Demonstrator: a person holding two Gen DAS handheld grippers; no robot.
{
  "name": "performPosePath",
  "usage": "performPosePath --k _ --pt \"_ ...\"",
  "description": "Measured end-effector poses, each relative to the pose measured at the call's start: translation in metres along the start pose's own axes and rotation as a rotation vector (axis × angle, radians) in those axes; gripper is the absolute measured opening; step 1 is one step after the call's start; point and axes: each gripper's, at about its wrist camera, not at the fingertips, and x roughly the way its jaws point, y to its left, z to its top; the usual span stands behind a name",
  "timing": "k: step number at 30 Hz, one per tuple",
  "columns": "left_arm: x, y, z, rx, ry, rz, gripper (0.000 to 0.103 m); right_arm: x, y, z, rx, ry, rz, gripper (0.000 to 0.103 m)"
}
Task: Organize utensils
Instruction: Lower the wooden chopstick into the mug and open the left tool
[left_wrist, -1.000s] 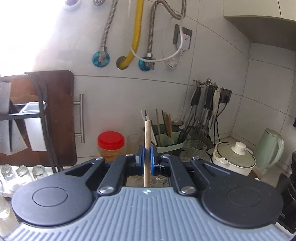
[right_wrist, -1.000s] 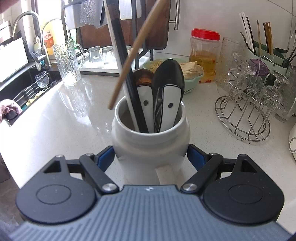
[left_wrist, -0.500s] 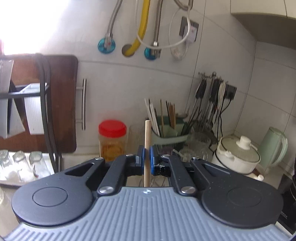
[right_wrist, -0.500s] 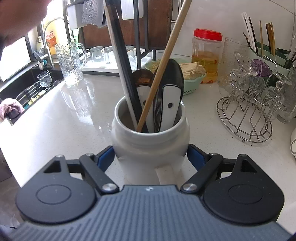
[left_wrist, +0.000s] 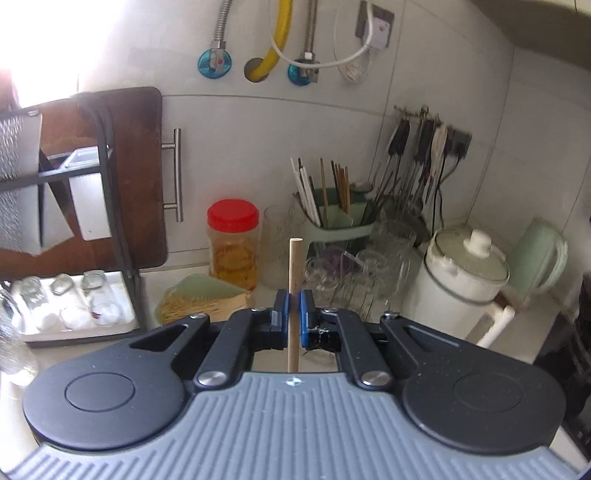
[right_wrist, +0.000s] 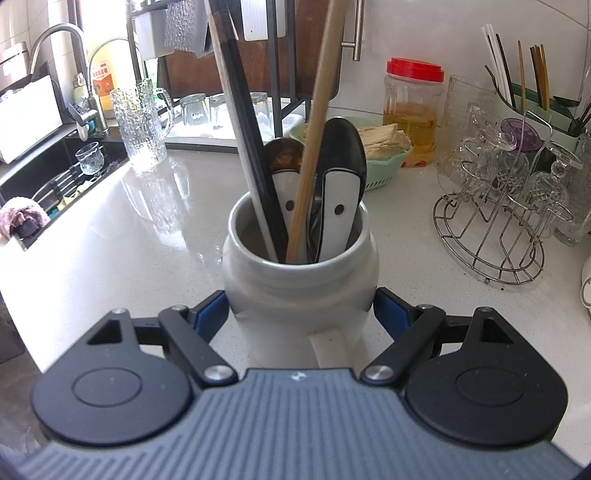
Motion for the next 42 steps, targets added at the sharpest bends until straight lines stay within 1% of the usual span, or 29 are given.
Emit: performPosePath --k 2,5,7,10,20,30,33,35,37,38,39,41,42 --pt "-0.007 0.0 0.004 0.0 0.032 -0.029 0.007 0.0 0.001 0.0 0.001 -0.001 -0.002 0.087" --pt "-0.012 -0.003 0.006 0.023 0.084 -0.026 0.007 0.0 0.002 0.0 0.008 -0.006 -0.007 0.087" --pt "-0.014 -0.002 0.005 0.004 0.123 -0.04 0.007 0.001 0.002 0.0 0.011 -0.008 -0.01 0.087" --pt "-0.011 -0.001 0.0 -0.022 0.175 -0.049 0.007 0.002 0.003 0.0 0.014 -0.012 -0.013 0.087" --pt "0.002 0.0 -0.015 -0.034 0.303 -0.069 0.007 0.003 0.004 0.001 0.016 -0.01 -0.023 0.087" --pt "0.01 -0.004 -0.012 -0.019 0.318 -0.093 0.007 0.003 0.005 0.002 0.013 -0.01 -0.031 0.087" --pt "0.009 -0.001 -0.009 -0.039 0.325 -0.104 0.008 0.003 0.006 0.002 0.015 -0.011 -0.036 0.087" --pt "0.007 0.001 -0.007 -0.05 0.326 -0.102 0.015 0.004 0.006 0.002 0.014 -0.012 -0.039 0.087" --pt "0.001 0.004 -0.006 -0.057 0.316 -0.093 0.04 0.004 0.006 0.002 0.014 -0.012 -0.041 0.087" --pt "-0.003 0.005 -0.004 -0.057 0.305 -0.087 0.044 0.004 0.007 0.002 0.014 -0.012 -0.042 0.087" --pt "-0.008 0.006 -0.003 -0.054 0.29 -0.086 0.048 0.004 0.007 0.002 0.014 -0.012 -0.043 0.087" --pt "-0.017 0.008 -0.001 -0.053 0.272 -0.078 0.049 0.004 0.007 0.002 0.017 -0.013 -0.047 0.087" --pt "-0.021 0.01 0.0 -0.059 0.264 -0.073 0.051 0.004 0.007 0.002 0.018 -0.014 -0.049 0.087"
